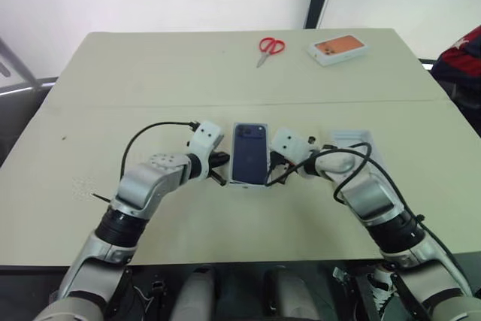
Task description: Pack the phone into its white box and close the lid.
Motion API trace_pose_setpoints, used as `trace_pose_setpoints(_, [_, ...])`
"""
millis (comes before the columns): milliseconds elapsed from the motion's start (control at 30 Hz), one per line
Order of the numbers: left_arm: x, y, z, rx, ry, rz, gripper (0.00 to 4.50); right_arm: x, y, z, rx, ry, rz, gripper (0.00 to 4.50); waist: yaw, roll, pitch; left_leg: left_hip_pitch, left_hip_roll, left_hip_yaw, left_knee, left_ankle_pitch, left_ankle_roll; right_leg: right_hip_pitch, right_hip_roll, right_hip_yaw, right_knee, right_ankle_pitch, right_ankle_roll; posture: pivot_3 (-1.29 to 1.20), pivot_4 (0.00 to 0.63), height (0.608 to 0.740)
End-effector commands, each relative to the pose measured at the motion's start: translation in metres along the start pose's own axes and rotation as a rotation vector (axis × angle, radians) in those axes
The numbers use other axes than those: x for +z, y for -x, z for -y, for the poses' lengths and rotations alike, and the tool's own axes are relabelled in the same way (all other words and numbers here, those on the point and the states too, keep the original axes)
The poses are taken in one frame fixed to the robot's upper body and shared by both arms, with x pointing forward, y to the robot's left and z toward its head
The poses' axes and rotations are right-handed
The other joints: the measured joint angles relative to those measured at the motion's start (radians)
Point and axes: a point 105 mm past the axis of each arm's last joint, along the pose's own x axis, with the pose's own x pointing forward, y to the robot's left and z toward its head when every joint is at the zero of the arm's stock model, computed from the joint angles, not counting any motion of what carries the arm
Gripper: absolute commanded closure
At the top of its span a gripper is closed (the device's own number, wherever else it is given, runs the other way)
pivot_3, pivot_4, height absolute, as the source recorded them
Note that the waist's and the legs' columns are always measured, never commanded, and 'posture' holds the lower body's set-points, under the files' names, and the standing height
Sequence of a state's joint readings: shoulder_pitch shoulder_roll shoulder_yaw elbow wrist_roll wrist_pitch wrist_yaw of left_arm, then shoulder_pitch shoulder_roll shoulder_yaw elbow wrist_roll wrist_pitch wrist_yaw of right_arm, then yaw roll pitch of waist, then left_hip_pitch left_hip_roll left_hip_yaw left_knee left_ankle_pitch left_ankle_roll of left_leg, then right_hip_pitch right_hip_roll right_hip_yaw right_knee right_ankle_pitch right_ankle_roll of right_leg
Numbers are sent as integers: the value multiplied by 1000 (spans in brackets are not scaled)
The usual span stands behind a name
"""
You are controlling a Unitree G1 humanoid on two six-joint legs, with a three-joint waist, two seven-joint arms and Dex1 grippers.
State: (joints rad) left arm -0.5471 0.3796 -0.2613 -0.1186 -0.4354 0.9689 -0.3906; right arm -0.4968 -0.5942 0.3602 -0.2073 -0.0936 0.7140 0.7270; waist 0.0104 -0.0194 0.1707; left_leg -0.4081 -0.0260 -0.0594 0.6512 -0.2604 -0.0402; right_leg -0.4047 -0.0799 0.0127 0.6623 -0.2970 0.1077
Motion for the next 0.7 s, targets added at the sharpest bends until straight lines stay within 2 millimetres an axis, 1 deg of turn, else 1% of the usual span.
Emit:
trace_pose_setpoints(33, [1, -15, 46, -191, -31, -23, 4419, 11, 17, -2, 14, 38, 54, 4500, 4, 0, 0, 0, 0, 0, 0, 0, 0, 0, 0, 0, 0, 0, 0, 0, 150, 740])
trace_pose_setpoints(200, [3, -24, 64, -260, -40, -35, 4419, -2, 32, -1, 16, 38, 8, 4500, 4, 0, 0, 0, 0, 0, 0, 0, 1, 1, 0, 0, -1, 0, 0, 0, 150, 740])
trace_pose_setpoints(267, [6, -31, 78, -316, -45, -42, 4419, -14, 43, 2, 12, 28, -30, 4500, 6, 0, 0, 0, 0, 0, 1, 0, 1, 2, -1, 0, -1, 0, 0, 0, 150, 740])
trace_pose_setpoints(333, [7, -35, 85, -342, -55, -48, 4419, -20, 49, 3, 11, 19, -51, 4500, 6, 0, 0, 0, -1, 0, 1, -1, 1, 3, -1, -1, -1, 0, 0, 0, 150, 740])
trace_pose_setpoints(467, [9, -41, 91, -366, -56, -50, 4419, -30, 58, 2, 14, 14, -81, 4500, 2, 0, 0, 1, -1, 0, 1, -1, 2, 3, -1, -1, -2, 0, 1, 0, 150, 740])
trace_pose_setpoints(567, [10, -42, 100, -407, -65, -54, 4419, -38, 62, 7, -9, 5, -106, 4500, 3, 0, 0, 1, -1, 0, 1, -1, 2, 3, -1, -1, -1, 0, 1, 0, 150, 740])
trace_pose_setpoints(700, [9, -43, 102, -417, -70, -60, 4419, -41, 63, 7, -13, 1, -114, 4500, 2, 0, 0, 1, -1, 0, 1, -1, 2, 4, -1, -1, -1, 0, 1, 0, 150, 740])
